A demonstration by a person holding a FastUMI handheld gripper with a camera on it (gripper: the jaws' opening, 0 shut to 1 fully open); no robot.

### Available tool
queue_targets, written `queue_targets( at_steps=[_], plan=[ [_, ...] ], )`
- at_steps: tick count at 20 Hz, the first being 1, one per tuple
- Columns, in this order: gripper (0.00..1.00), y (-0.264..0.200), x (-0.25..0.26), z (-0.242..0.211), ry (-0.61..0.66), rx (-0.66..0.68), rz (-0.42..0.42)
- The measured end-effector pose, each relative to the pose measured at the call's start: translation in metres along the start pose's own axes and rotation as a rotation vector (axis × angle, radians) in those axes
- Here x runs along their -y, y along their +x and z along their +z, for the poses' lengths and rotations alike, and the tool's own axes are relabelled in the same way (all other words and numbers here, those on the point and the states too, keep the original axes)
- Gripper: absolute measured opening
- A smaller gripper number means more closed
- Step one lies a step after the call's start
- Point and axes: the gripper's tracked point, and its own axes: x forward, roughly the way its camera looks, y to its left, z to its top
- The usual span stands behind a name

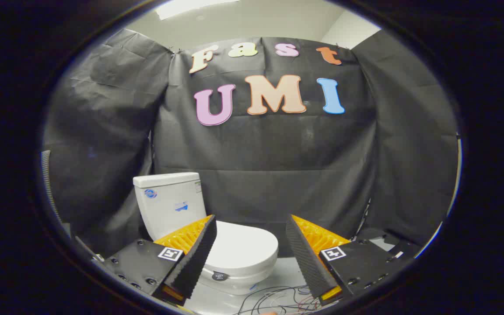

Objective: Open the toilet lid.

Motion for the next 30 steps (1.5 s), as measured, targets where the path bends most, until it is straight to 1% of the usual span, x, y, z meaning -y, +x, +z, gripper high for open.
queue_targets(
  at_steps=[2,7,10,13,16,17,19,20,24,25,27,30],
  plan=[
    [0.95,0.005,0.001,0.002,-0.007,0.006,-0.002],
    [0.95,0.056,-0.011,0.022,-0.077,0.070,-0.002],
    [0.96,0.077,-0.014,0.036,-0.053,0.104,-0.038],
    [0.96,0.089,-0.012,0.050,0.032,0.173,-0.143],
    [0.96,0.099,-0.007,0.050,0.107,0.208,-0.311],
    [0.95,0.101,-0.009,0.043,0.133,0.208,-0.358],
    [0.92,0.105,-0.028,0.031,0.226,0.221,-0.375],
    [0.92,0.108,-0.036,0.020,0.286,0.221,-0.390],
    [0.92,0.105,-0.054,-0.052,0.470,0.148,-0.493],
    [0.92,0.102,-0.060,-0.069,0.517,0.133,-0.523],
    [0.92,0.090,-0.065,-0.106,0.623,0.098,-0.610],
    [0.92,0.076,-0.068,-0.147,0.750,0.076,-0.715]
  ],
)
